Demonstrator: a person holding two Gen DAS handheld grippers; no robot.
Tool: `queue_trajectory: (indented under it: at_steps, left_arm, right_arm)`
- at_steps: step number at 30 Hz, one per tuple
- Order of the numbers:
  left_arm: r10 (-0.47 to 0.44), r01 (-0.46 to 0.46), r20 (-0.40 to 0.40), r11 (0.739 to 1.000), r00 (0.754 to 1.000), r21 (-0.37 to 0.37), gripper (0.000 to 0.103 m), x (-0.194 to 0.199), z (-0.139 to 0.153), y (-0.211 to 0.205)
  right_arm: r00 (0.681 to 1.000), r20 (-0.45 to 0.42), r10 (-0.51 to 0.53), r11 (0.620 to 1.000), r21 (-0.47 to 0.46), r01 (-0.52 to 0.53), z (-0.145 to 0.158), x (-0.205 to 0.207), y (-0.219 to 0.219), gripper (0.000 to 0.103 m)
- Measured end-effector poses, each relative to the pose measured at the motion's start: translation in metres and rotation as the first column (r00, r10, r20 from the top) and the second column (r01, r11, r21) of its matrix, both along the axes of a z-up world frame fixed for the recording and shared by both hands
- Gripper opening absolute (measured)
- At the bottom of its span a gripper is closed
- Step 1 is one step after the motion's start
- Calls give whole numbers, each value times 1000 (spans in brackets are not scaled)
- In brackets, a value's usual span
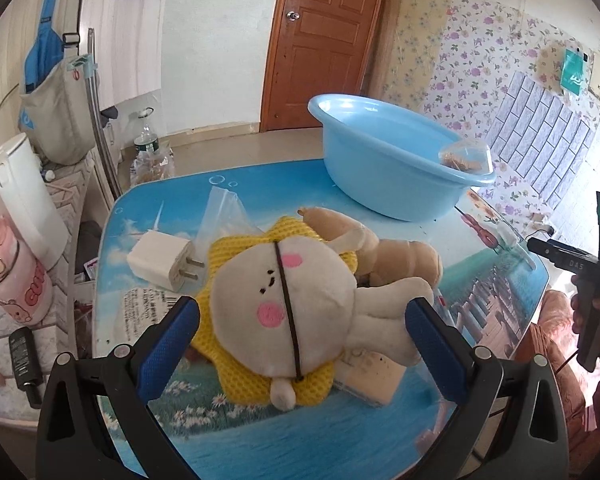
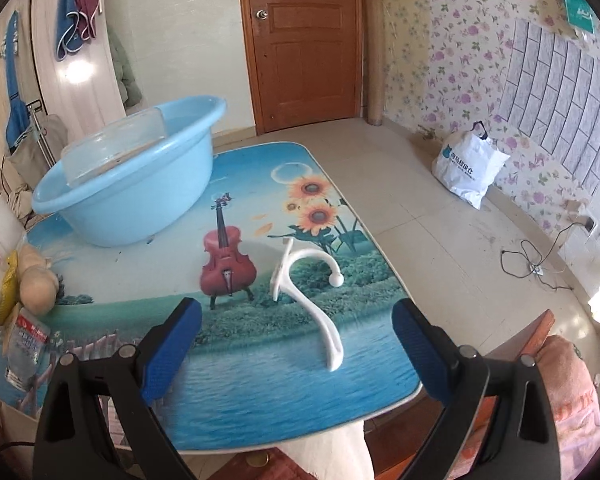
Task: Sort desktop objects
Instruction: 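Grasp the plush bunny with left gripper while right grasps the white plastic hook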
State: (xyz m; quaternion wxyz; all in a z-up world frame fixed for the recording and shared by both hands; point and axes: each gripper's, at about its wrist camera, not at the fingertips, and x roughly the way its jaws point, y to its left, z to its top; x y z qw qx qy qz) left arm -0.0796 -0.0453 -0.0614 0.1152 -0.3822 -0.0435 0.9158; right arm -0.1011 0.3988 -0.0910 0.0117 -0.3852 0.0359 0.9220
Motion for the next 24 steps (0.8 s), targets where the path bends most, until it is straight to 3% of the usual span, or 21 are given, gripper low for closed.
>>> queue_trajectory:
  at_steps: [5, 17, 20, 23, 24]
  left_arm:
    - [-4, 4, 1, 1000, 1000, -8, 103, -8, -9, 6]
    - [-7, 7, 2, 1000, 1000, -2, 103, -22, -22, 5]
    - [-10, 10, -5, 1000, 1000, 17, 102, -22, -23, 3]
    - [-11, 12, -9, 999, 1000, 36, 90, -20, -21, -2]
    - [-14, 15, -4, 999, 1000, 46, 88, -19, -21, -5]
  right_arm:
    - [1000, 10, -22, 999, -26, 22, -6, -14, 2, 98]
    - [998, 59, -20, 1000, 24, 19, -24, -30, -7, 97]
    - [999, 49, -6, 999, 53, 4, -23, -31, -11, 81]
    - [999, 41, -6, 998, 58, 4, -22, -33, -11, 63]
    - [999, 40, -8, 998, 57, 6, -22, -34, -11, 50]
